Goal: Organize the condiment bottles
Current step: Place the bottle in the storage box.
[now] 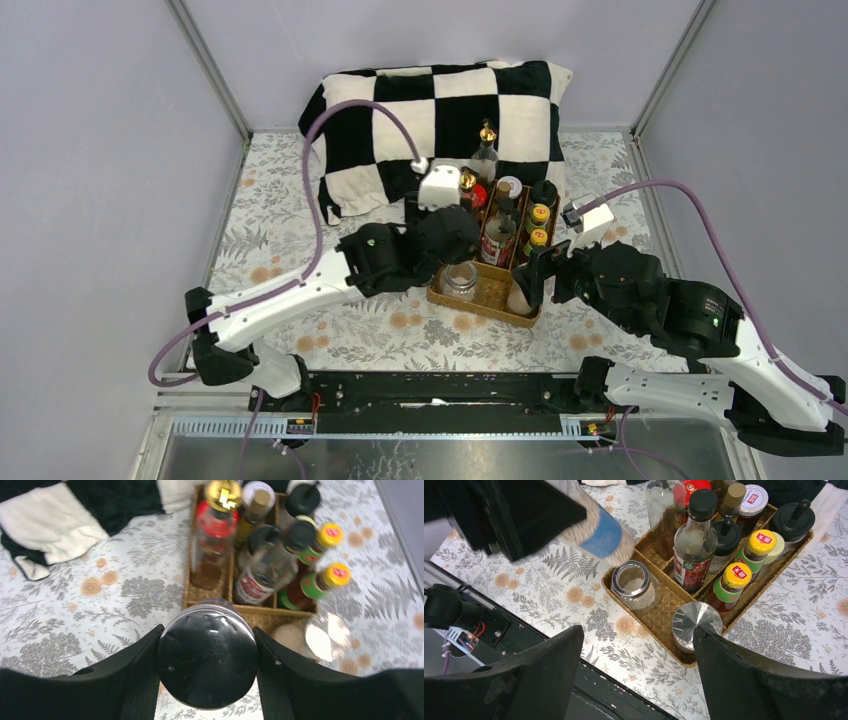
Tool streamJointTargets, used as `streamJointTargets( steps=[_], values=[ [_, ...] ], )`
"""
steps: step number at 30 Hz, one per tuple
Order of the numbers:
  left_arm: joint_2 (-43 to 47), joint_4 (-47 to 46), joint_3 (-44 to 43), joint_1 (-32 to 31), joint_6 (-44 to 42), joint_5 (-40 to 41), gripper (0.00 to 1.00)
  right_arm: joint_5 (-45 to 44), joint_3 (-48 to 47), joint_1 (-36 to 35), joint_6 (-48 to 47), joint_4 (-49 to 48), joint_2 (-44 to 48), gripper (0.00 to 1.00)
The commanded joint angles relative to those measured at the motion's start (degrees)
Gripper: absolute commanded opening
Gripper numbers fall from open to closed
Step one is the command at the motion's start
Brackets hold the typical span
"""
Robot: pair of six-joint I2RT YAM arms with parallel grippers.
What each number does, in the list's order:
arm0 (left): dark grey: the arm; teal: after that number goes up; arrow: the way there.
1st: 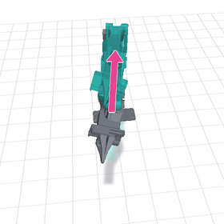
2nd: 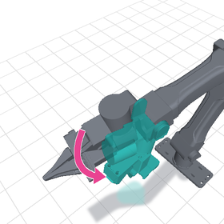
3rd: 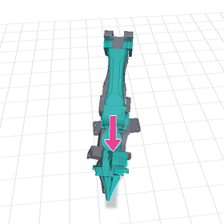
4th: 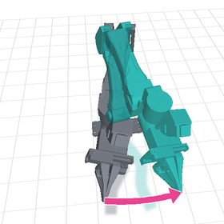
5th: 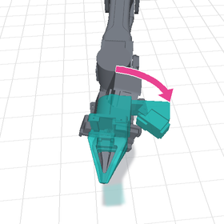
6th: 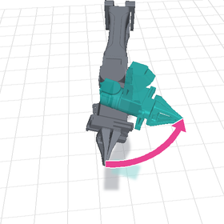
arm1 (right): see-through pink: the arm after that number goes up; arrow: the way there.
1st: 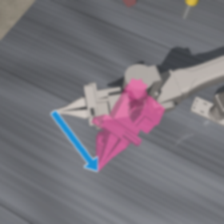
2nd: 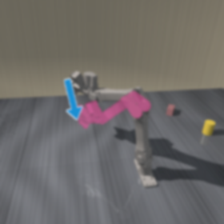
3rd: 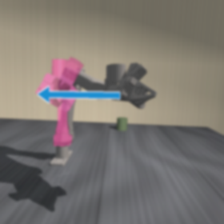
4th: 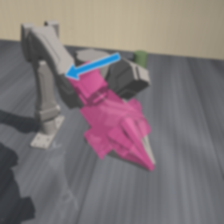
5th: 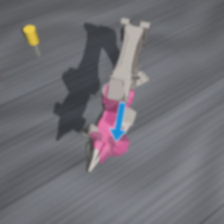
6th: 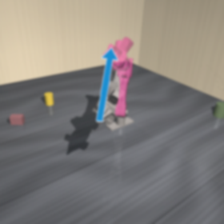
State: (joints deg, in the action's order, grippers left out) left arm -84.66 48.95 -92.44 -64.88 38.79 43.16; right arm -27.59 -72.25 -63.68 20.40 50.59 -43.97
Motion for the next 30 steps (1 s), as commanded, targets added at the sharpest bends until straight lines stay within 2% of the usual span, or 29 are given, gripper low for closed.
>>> streamJointTargets(
  steps=[1, 5, 11, 21, 30],
  values=[
    [-5.40, 0.28, -5.03, -5.72, -2.31, 1.34, 0.00, -1.96, -1.84, 0.14, 0.34, -0.23, 0.18, 0.87],
    [-10.89, -1.71, -10.41, -9.85, -4.69, 0.14, 0.00, -2.05, -1.76, 0.14, 0.42, -0.15, 0.35, 0.87],
    [-16.66, -3.67, -12.27, -10.53, -5.50, -0.66, 0.00, -2.77, -1.38, 0.14, 0.60, 0.67, 1.46, 0.87],
    [-19.17, -15.43, -5.07, -10.44, -8.64, -2.54, 0.00, -2.88, 0.06, 0.14, 0.60, 0.97, 2.93, 0.87],
    [-21.35, -23.87, 3.47, -9.00, -7.82, -2.32, 0.00, -3.01, 1.29, 0.13, 0.78, 0.98, 4.28, 0.87]
  ],
)
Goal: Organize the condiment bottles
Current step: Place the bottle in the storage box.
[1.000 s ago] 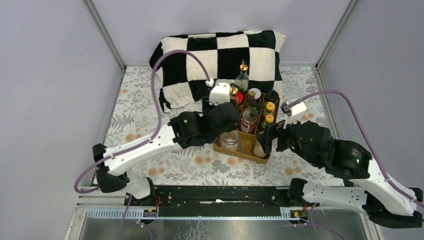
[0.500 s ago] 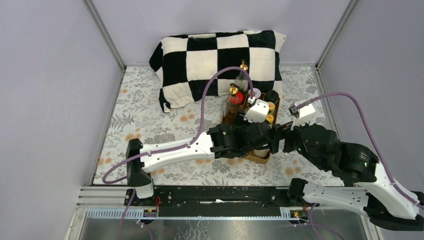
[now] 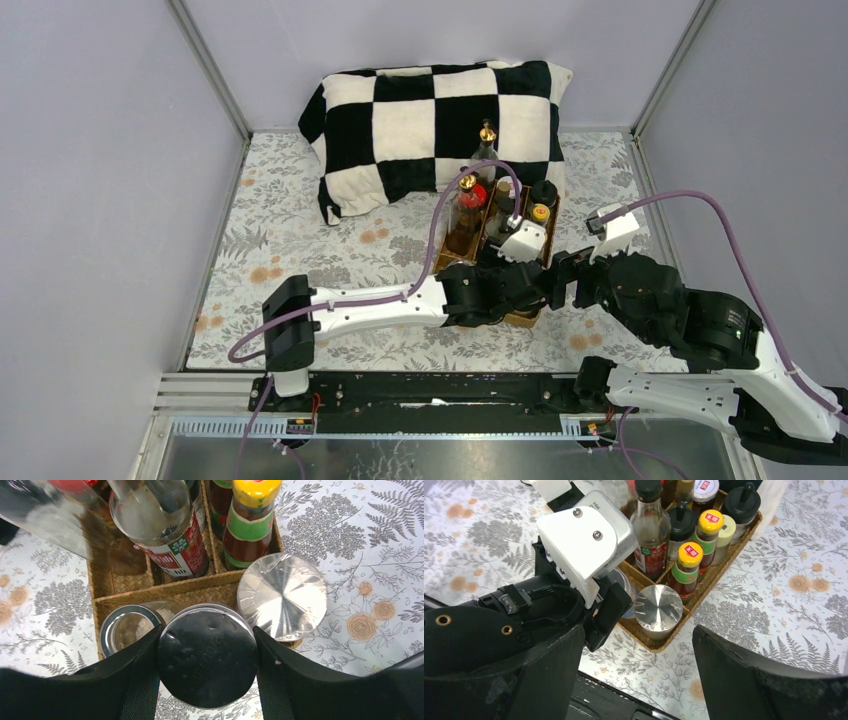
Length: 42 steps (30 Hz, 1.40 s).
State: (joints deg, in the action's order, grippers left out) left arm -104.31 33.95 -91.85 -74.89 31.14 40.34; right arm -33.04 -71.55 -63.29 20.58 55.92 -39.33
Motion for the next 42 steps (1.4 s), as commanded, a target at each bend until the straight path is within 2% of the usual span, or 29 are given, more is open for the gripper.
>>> streamJointTargets(
  steps=[1, 10, 14, 17, 26, 29, 30, 38, 42],
  values=[
    [-1.85, -9.82, 3.81, 1.24, -0.04, 0.11, 0.00, 2.41, 0.62, -0.26, 0.60, -4.34, -0.29, 0.87],
    [-5.29, -17.03, 8.37, 2.35, -0.07, 0.28, 0.00, 2.92, 1.15, -0.25, 0.18, -4.88, -0.50, 0.87],
    [-7.11, -17.00, 8.61, 3.14, 0.93, -0.23, 0.00, 2.83, 1.16, -0.26, 0.08, -4.82, -0.41, 0.87],
    [-7.54, -14.85, 7.85, 3.17, 2.09, 0.06, 0.22, 2.74, 1.07, -0.25, -0.01, -4.71, -0.50, 0.87],
    [-1.88, -7.84, 8.17, 3.17, 5.13, 2.31, 0.55, 3.30, 1.04, -0.26, 0.16, -5.10, -1.17, 0.92],
    [1.20, -6.34, 8.78, 3.09, 5.07, 2.65, 0.96, 3.46, 1.21, -0.25, 0.33, -5.43, -1.28, 0.95],
    [1.80, -6.42, 8.87, 3.01, 4.81, 2.86, 0.98, 3.47, 1.40, -0.26, 0.44, -5.53, -1.36, 0.95],
    [4.80, -6.36, 3.91, 2.25, -1.58, 3.24, 0.99, 4.62, 1.67, -0.20, 1.33, -5.75, -1.79, 0.97],
    [10.34, -6.10, 2.77, -1.28, -3.08, 4.98, 0.99, 6.02, 1.76, -0.26, 2.05, -5.27, -1.60, 1.00]
  ],
)
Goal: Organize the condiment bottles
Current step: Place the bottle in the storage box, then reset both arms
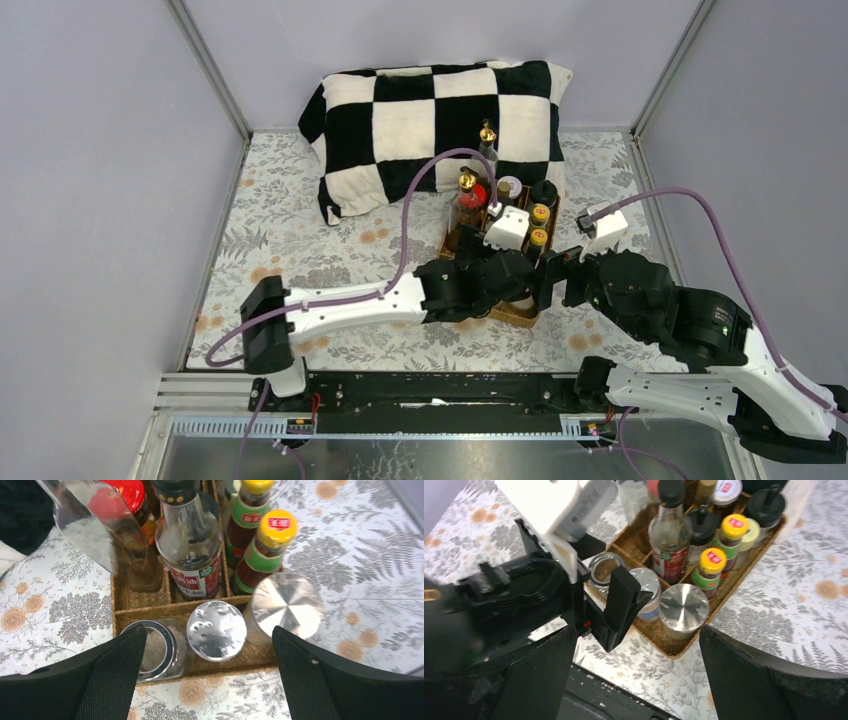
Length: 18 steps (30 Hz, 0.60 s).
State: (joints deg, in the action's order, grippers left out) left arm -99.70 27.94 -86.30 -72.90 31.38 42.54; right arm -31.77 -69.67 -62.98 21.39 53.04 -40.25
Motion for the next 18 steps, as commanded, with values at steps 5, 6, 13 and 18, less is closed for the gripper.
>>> streamJointTargets(
  steps=[5, 6, 13, 18],
  values=[
    [18.34, 0.75, 2.80, -7.17, -1.25, 3.73, 0.99, 2.72, -0.45, -0.56, 3.68, -1.03, 1.07, 1.00],
    [21.41, 0.94, 5.22, -7.24, 0.05, 3.82, 0.99, 1.83, -0.67, -0.56, 4.33, -0.52, 1.66, 1.00],
    [39.82, -5.38, 22.33, 0.28, -3.75, 11.20, 0.99, -8.21, 3.13, -0.56, 3.17, -5.03, 7.38, 1.00],
    [40.74, -8.28, 24.06, 23.05, -6.19, -4.82, 0.99, -17.66, 7.52, -0.56, -5.30, -16.60, 3.78, 1.00]
  ],
)
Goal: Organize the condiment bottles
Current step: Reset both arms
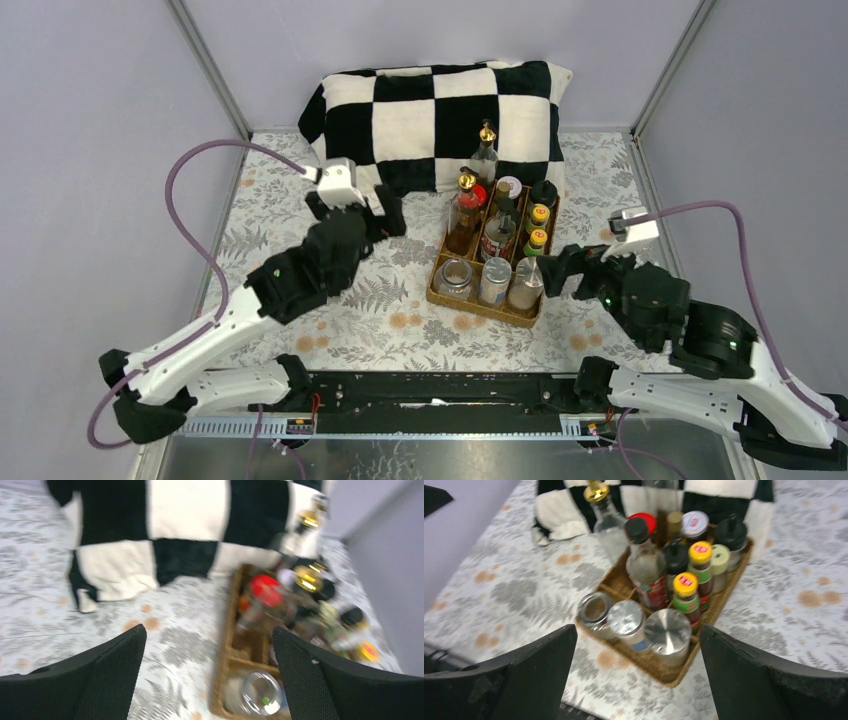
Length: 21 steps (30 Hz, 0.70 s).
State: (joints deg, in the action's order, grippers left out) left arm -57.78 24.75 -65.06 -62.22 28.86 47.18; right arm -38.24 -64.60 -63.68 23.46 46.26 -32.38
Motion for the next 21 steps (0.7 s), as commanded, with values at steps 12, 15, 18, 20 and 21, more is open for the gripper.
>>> streamJointTargets(
  steps=[12, 15, 18, 20, 21],
  values=[
    [-1.56, -11.45, 10.26, 34.42, -2.50, -28.46, 0.99, 7.09, -0.08, 19.03, -21.05, -30.53, -17.79, 1.00],
    [-1.33, -11.80, 10.77, 34.93, -3.93, -28.60, 0.99, 21.10, -4.97, 28.41, -18.35, -30.37, -25.81, 0.99],
    [-1.54, -11.73, 10.45, 35.40, -4.49, -29.16, 0.99, 23.10, -8.14, 30.97, -17.24, -28.42, -32.30, 1.00],
    [-1.55, -11.50, 10.07, 35.46, -4.52, -29.75, 0.99, 24.62, -7.08, 31.62, -15.69, -27.94, -32.26, 1.00],
    [-1.47, -11.41, 9.96, 35.45, -4.60, -29.90, 0.99, 24.84, -6.06, 31.58, -15.31, -27.46, -31.62, 1.00]
  ],
)
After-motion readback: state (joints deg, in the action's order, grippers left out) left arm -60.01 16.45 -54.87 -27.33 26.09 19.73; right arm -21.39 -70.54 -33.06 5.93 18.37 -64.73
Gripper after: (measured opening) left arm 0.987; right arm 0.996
